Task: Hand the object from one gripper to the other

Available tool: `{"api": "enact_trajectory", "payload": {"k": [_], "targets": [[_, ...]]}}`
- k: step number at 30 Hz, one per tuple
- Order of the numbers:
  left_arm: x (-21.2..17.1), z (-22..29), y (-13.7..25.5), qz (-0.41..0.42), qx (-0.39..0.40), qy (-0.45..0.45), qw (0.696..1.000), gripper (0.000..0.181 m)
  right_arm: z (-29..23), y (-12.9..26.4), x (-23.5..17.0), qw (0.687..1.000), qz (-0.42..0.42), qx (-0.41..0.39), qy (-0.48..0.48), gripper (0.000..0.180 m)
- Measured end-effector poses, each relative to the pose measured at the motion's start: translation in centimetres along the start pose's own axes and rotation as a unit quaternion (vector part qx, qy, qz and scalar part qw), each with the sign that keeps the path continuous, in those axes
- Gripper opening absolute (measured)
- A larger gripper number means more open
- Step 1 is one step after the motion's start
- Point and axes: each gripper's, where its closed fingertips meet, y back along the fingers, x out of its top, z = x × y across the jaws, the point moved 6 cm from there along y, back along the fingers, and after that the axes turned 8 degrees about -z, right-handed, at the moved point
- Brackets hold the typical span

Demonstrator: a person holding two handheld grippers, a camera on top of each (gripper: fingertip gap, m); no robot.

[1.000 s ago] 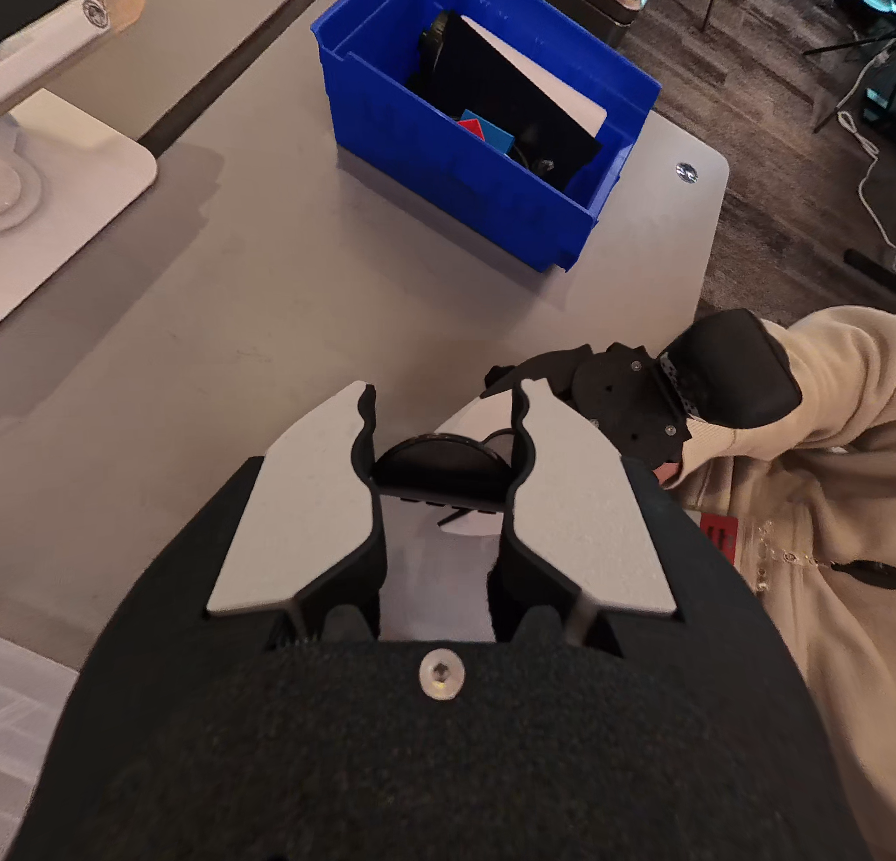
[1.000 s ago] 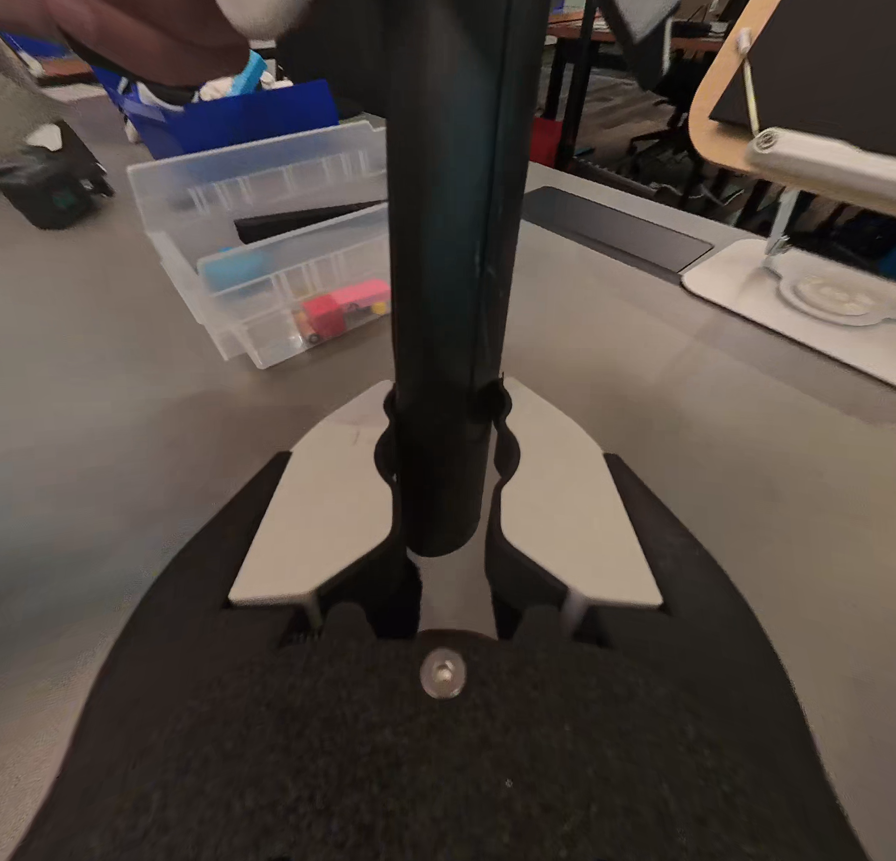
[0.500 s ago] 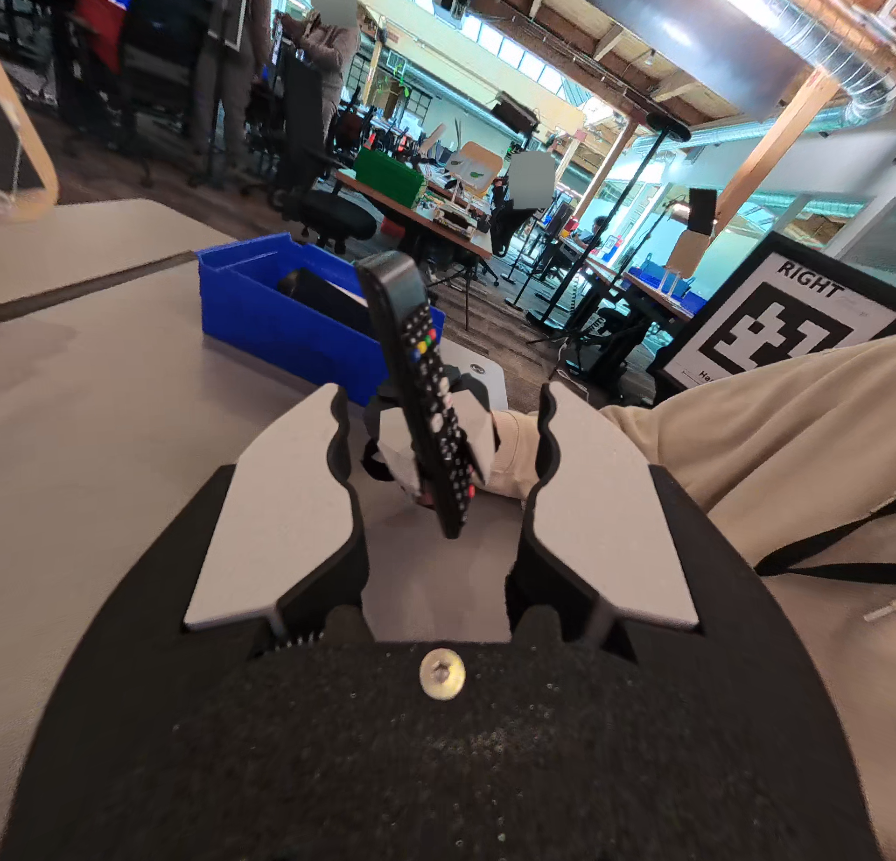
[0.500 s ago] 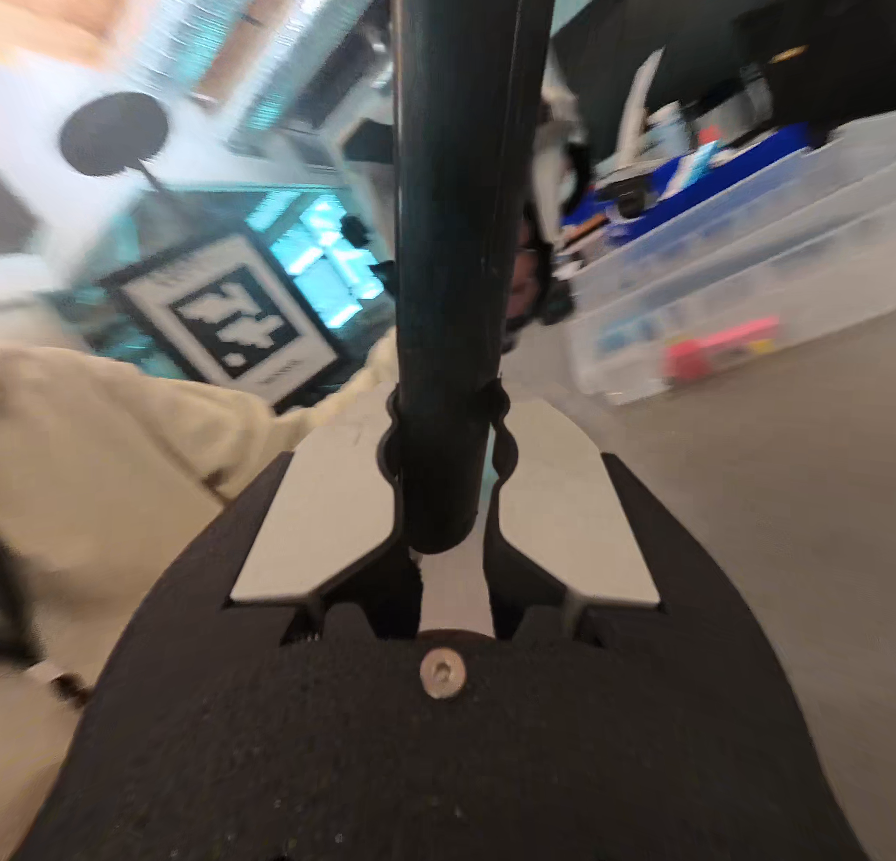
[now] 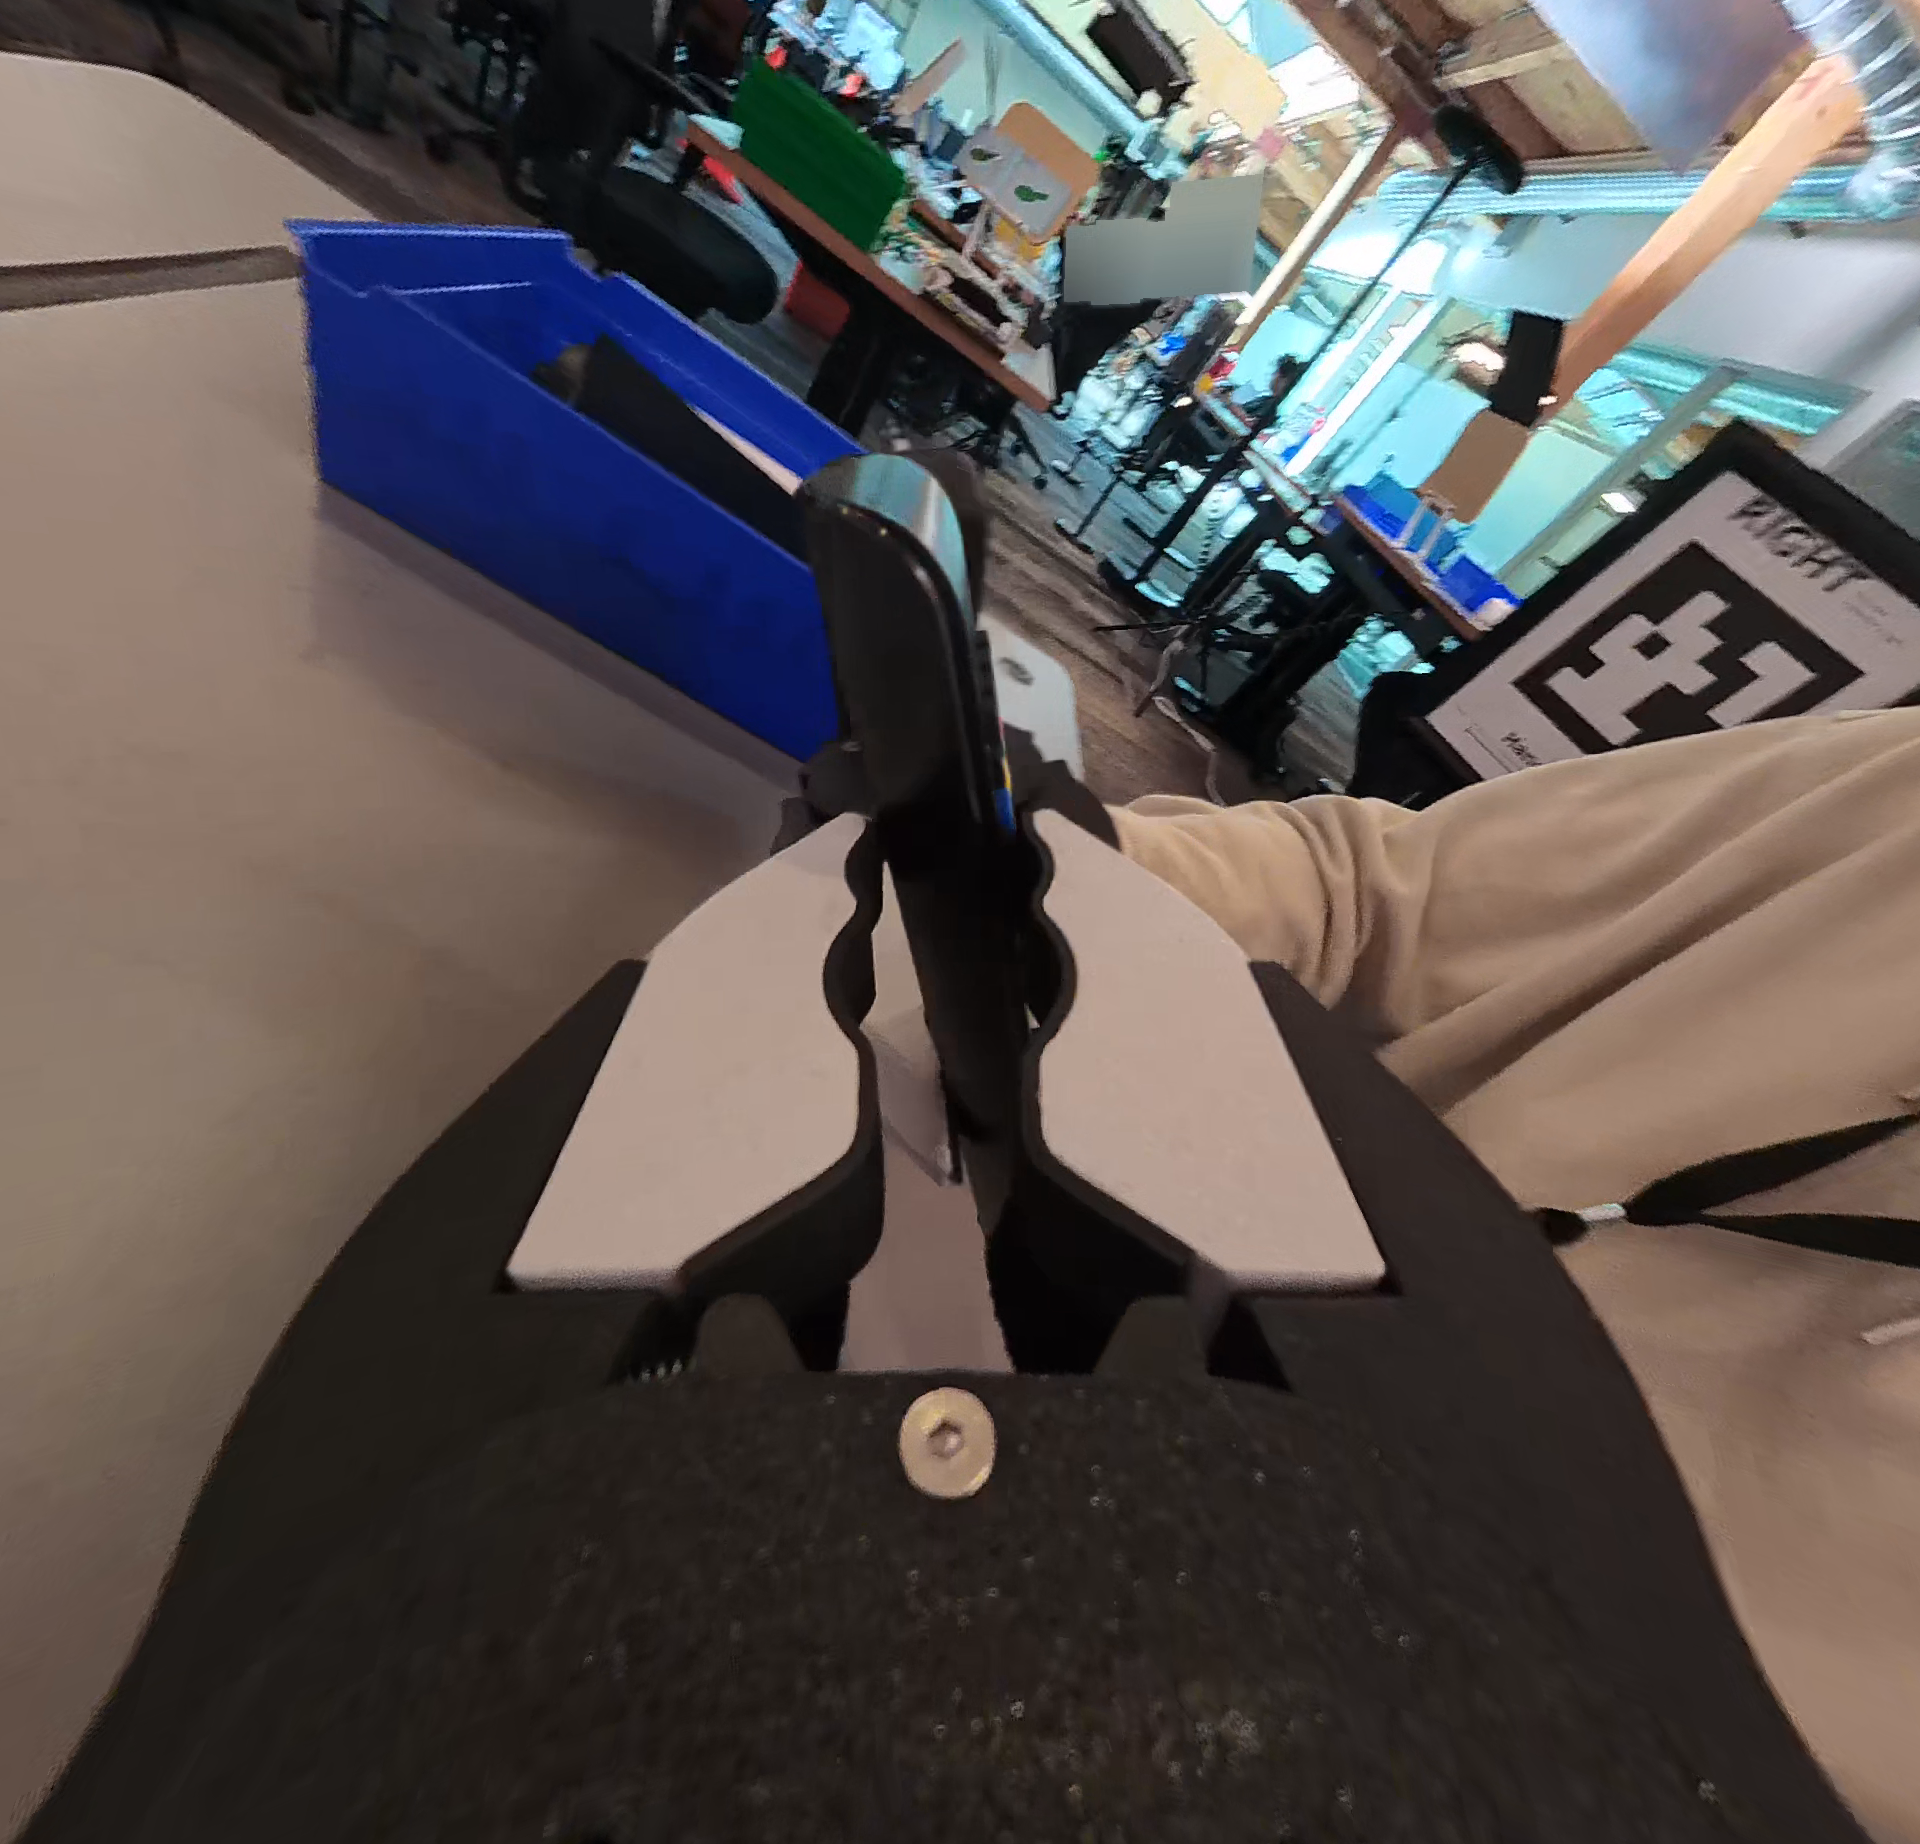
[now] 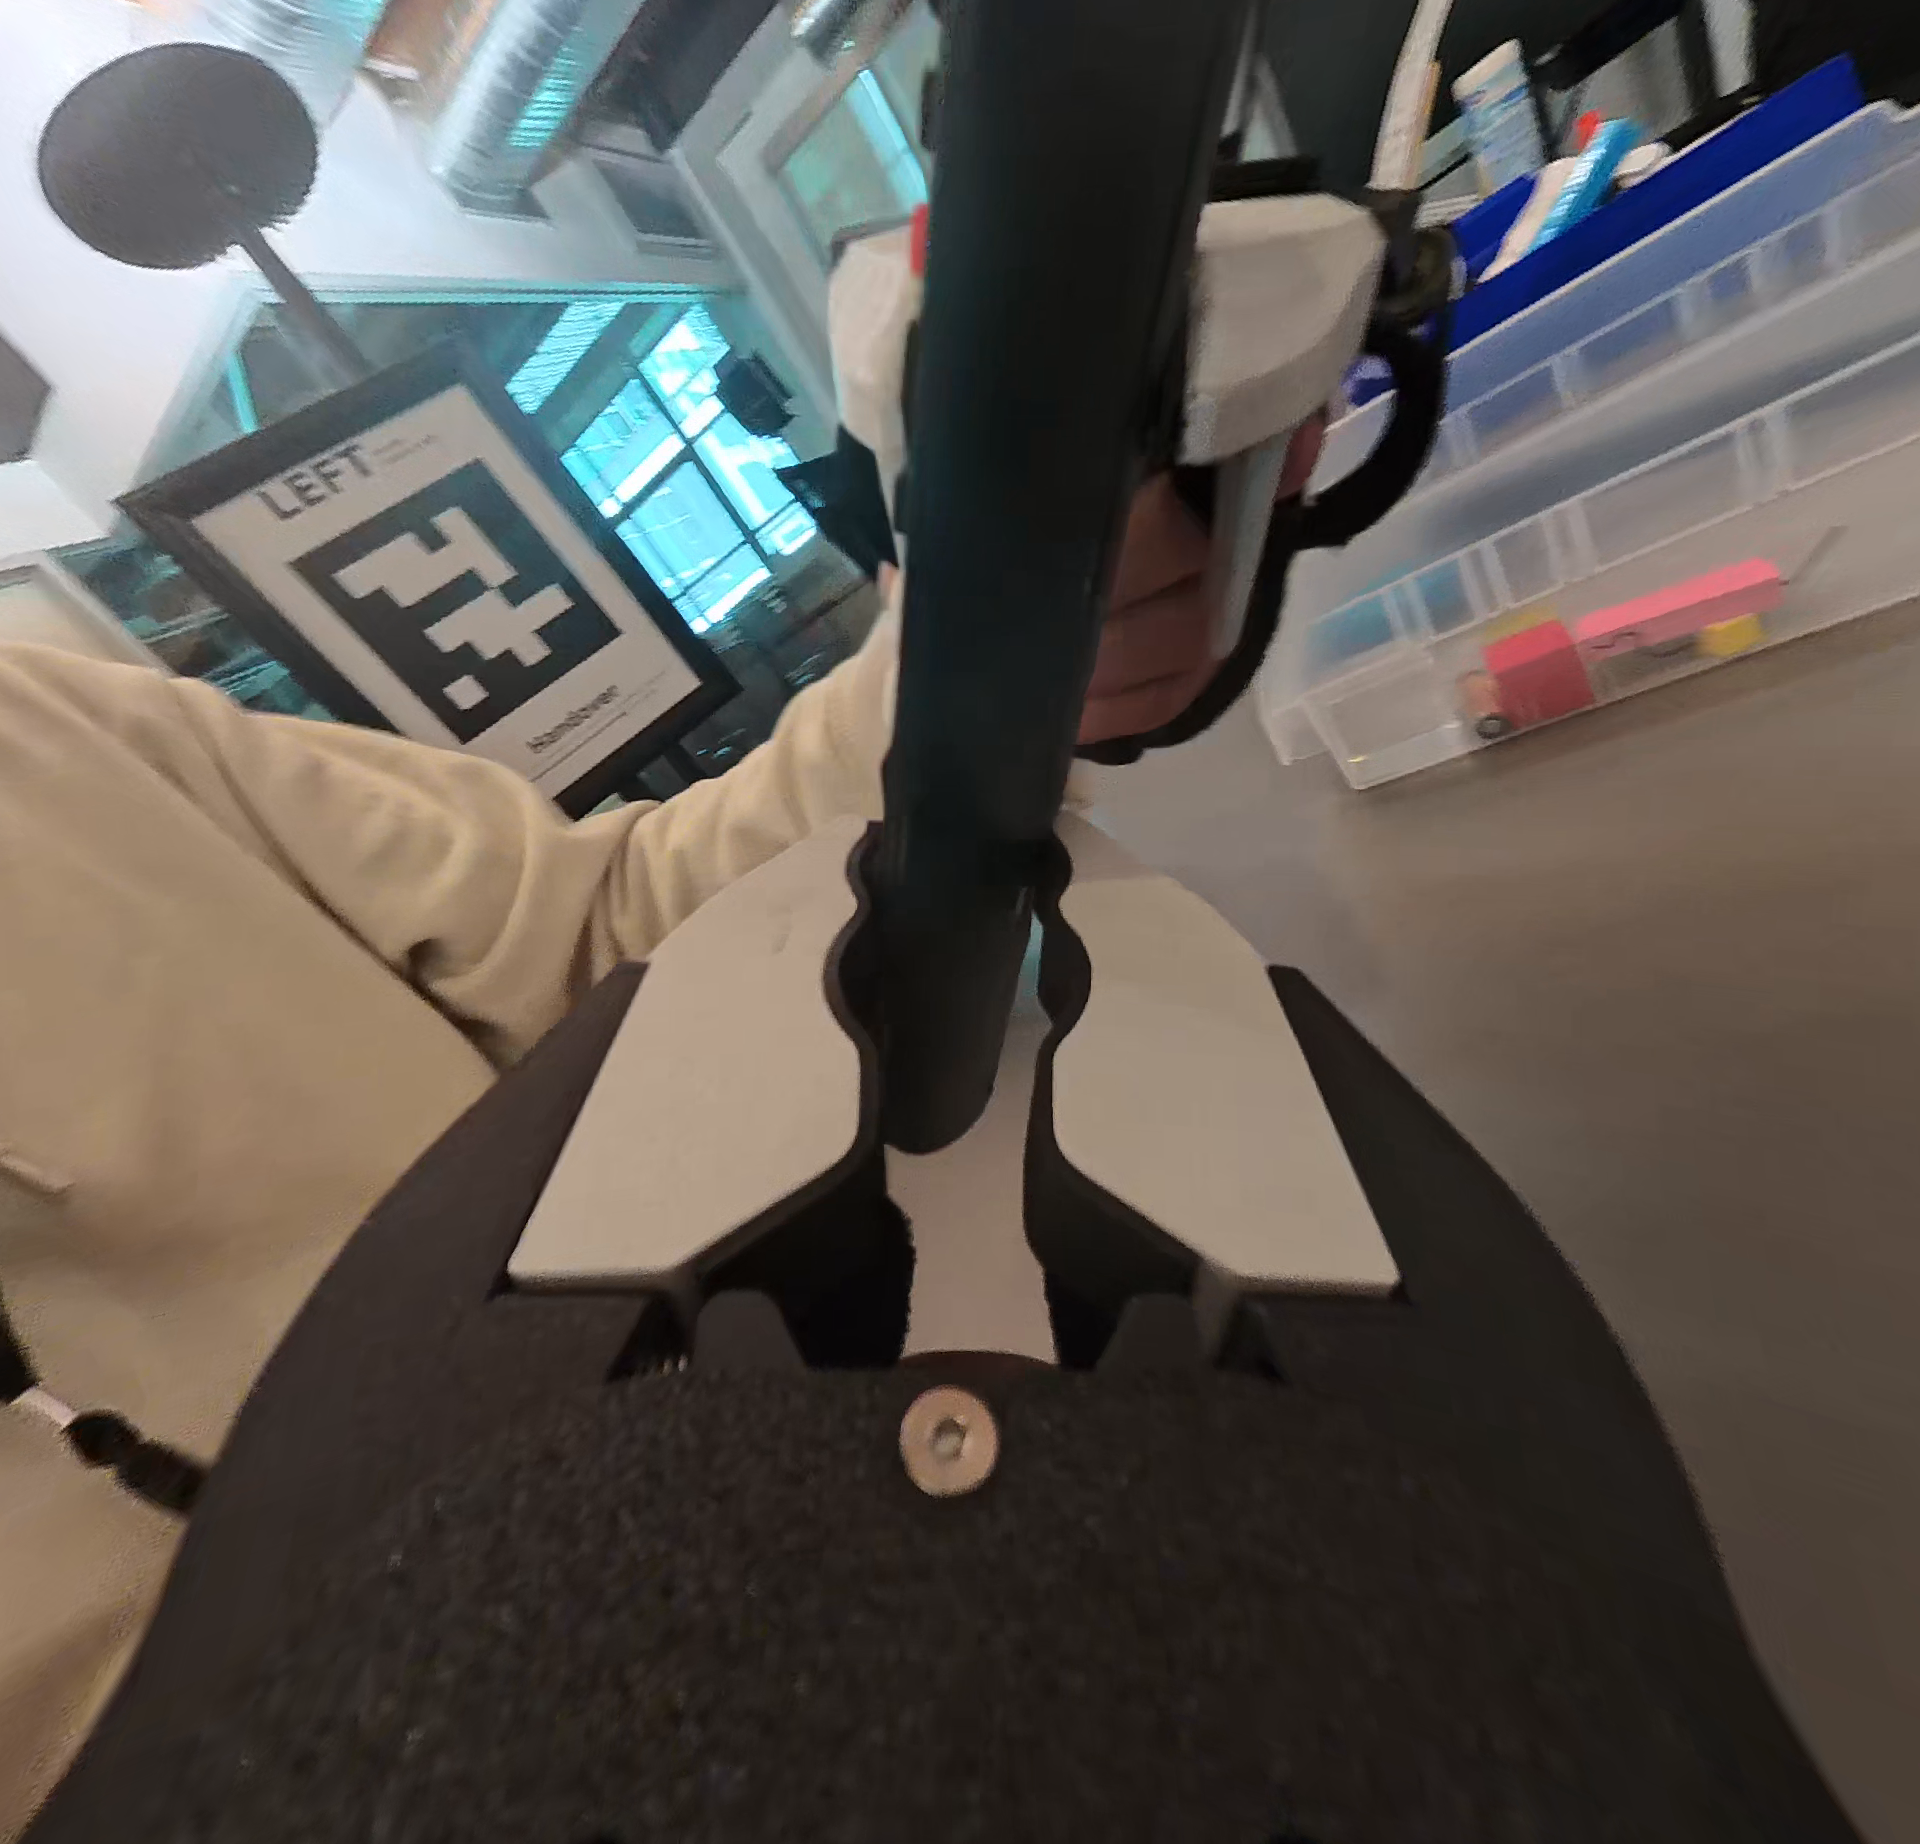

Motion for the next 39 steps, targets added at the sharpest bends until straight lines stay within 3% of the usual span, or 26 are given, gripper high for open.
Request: {"api": "enact_trajectory", "payload": {"k": [4, 8, 10, 12, 16, 19, 20, 26, 29, 31, 33, 37, 39], "targets": [[0.9, -1.0, 1.3, 0.038, 0.088, 0.008, 0.995, 0.023, 1.4, 1.0, 0.6, 0.995, 0.048, -0.088, 0.013, 0.055], [2.2, -1.9, 4.4, 0.149, 0.13, 0.074, 0.977, 0.022, 2.0, 1.8, 1.0, 0.961, 0.064, -0.234, 0.136, 0.065], [2.3, -2.2, 5.7, 0.19, 0.138, 0.116, 0.965, 0.023, 1.8, 2.0, 1.1, 0.908, 0.058, -0.34, 0.239, 0.067], [2.0, -2.7, 6.7, 0.221, 0.142, 0.173, 0.949, 0.023, 1.6, 1.6, 0.9, 0.834, 0.003, -0.433, 0.341, 0.074], [0.2, -4.2, 7.5, 0.265, 0.139, 0.296, 0.907, 0.022, 1.1, 0.1, 0.0, 0.684, -0.109, -0.529, 0.49, 0.07], [-1.4, -5.4, 7.4, 0.27, 0.161, 0.35, 0.883, 0.022, -0.2, -0.5, -0.4, 0.56, -0.078, -0.576, 0.59, 0.054], [-1.7, -5.7, 7.3, 0.268, 0.168, 0.354, 0.88, 0.022, -0.5, -0.9, -0.7, 0.537, -0.092, -0.569, 0.616, 0.049], [-2.6, -6.2, 5.4, 0.27, 0.131, 0.39, 0.871, 0.022, 0.5, -1.7, -0.9, 0.439, -0.167, -0.581, 0.665, 0.053], [-3.0, -6.3, 3.8, 0.268, 0.084, 0.416, 0.865, 0.022, 1.1, -1.3, -0.8, 0.381, -0.186, -0.604, 0.675, 0.025], [-3.2, -6.6, 3.6, 0.269, 0.078, 0.416, 0.865, 0.023, 1.2, -0.9, -0.7, 0.389, -0.199, -0.602, 0.669, 0.024], [-3.0, -6.5, 3.7, 0.26, 0.046, 0.41, 0.873, 0.026, 0.7, -0.3, -0.1, 0.439, -0.182, -0.601, 0.642, 0.023], [-2.2, -5.2, 5.7, 0.267, 0.045, 0.336, 0.902, 0.035, -0.4, 2.6, 1.7, 0.604, -0.095, -0.583, 0.535, 0.024], [-2.0, -3.7, 6.3, 0.243, 0.04, 0.258, 0.934, 0.05, -0.7, 4.2, 2.3, 0.71, -0.045, -0.53, 0.462, 0.024]]}}
